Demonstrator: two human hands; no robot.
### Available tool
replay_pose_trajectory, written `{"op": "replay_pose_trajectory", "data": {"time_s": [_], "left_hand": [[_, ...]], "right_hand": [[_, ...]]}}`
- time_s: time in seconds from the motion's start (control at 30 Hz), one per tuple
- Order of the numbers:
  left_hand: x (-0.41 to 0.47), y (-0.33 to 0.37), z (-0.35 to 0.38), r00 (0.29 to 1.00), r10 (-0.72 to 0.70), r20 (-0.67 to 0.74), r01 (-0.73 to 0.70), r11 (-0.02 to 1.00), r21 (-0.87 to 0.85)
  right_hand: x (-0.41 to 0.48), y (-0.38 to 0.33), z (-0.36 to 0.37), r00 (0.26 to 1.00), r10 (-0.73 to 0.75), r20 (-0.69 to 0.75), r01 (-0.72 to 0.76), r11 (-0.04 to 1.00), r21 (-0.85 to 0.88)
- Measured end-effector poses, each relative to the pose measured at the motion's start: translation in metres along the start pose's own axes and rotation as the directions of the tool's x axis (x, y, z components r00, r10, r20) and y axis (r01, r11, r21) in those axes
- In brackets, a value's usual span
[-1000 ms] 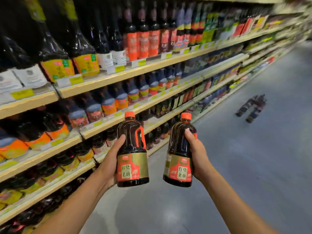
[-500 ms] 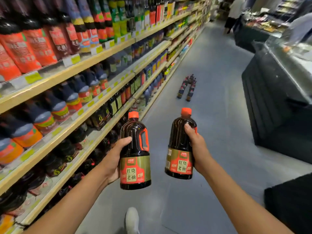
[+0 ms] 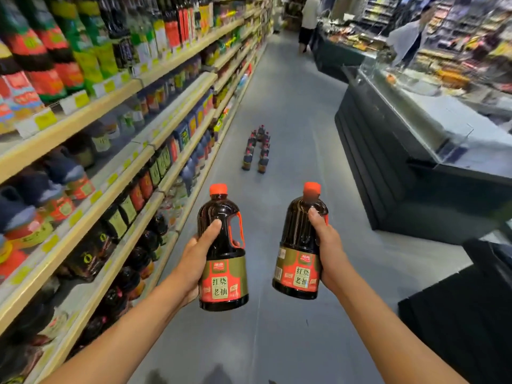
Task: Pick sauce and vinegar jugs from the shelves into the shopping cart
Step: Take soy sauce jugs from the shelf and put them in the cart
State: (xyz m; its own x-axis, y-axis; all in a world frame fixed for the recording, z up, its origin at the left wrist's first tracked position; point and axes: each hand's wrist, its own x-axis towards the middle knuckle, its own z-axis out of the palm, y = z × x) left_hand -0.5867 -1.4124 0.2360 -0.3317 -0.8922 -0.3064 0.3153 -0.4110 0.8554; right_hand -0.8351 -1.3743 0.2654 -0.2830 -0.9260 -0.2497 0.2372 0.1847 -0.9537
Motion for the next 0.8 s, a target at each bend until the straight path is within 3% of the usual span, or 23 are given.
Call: {"op": "replay_pose_trajectory", "data": {"time_s": [0.43, 0.8], "left_hand": [[0.210, 0.052, 0.028, 1.000, 0.023, 0.008, -0.023, 0.995, 0.096], [0.336, 0.092, 0.023, 0.975, 0.106, -0.195, -0.116, 0.992, -0.042]], "right_hand": [[0.212, -0.037, -0.040, 0.998, -0.026, -0.049, 0.029, 0.998, 0.064], [0.407, -0.086, -0.006, 0.984, 0.061, 0.166, -0.055, 0.998, -0.041]]}}
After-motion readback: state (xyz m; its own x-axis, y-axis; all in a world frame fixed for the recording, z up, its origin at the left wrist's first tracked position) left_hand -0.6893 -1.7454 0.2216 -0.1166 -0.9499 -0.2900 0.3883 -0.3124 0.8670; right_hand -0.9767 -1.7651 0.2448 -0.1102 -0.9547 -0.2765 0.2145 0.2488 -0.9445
